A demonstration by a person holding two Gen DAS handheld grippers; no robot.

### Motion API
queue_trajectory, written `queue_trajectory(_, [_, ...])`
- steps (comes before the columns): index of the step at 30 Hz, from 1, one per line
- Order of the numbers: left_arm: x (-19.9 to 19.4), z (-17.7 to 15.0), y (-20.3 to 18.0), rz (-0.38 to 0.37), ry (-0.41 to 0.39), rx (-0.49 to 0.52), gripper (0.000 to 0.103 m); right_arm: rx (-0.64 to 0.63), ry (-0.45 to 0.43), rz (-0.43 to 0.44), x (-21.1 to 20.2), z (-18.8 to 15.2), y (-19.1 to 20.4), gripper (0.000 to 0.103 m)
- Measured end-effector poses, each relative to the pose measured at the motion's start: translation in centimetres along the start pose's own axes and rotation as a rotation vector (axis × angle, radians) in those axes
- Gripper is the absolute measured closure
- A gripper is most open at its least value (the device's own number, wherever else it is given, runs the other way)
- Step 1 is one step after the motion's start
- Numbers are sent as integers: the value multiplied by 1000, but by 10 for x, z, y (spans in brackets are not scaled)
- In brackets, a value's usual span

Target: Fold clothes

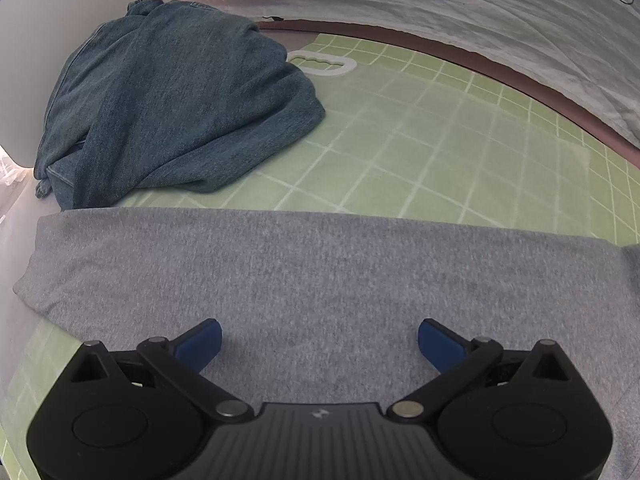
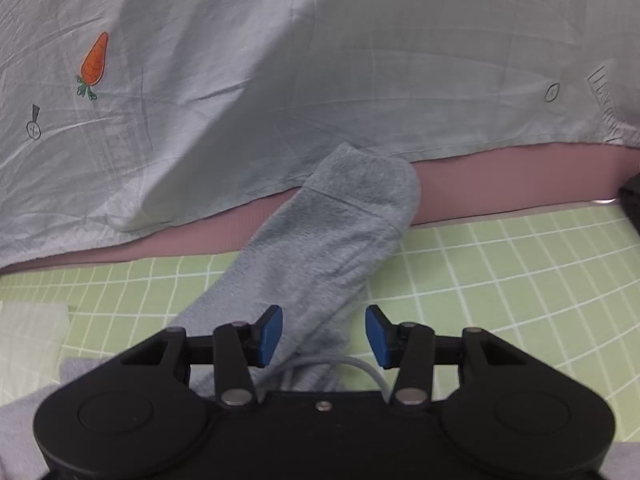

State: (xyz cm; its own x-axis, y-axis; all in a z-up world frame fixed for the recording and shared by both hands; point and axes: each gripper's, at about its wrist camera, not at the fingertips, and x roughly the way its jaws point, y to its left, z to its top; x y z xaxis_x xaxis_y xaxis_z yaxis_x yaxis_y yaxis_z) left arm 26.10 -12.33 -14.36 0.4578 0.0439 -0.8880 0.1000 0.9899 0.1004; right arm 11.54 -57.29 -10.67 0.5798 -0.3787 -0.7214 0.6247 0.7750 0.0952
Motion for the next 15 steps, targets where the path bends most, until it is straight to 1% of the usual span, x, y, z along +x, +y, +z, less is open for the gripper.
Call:
queue_trajectory(2, [5,1,5,-19,1,-33,0,14,26,27,15,4,9,53])
queue_trajectory(4, [7,2,8,-32,1,-52,0,27,51,54,30,8,18,54])
queue_trajectory(6, [8,4,9,-40,1,-64,0,12,57,75,35,10,28,84])
queue_trajectory(7, [9,4,10,-43,1,-70,0,9,48,91,35,15,32,95])
queue_trajectory(10, [9,4,12,-50,-7,-78,0,26,-55,147,23,43,44,95])
queue_trajectory(12, [8,3,11,-51,-20,-75,0,29,-105,208,17,63,53,95])
queue_trajectory(14, [6,1,12,-51,-31,-76,0,53,-114,268,21,74,62,95])
queue_trajectory(15, [6,1,11,-50,-35,-77,0,56,-80,280,31,71,67,95])
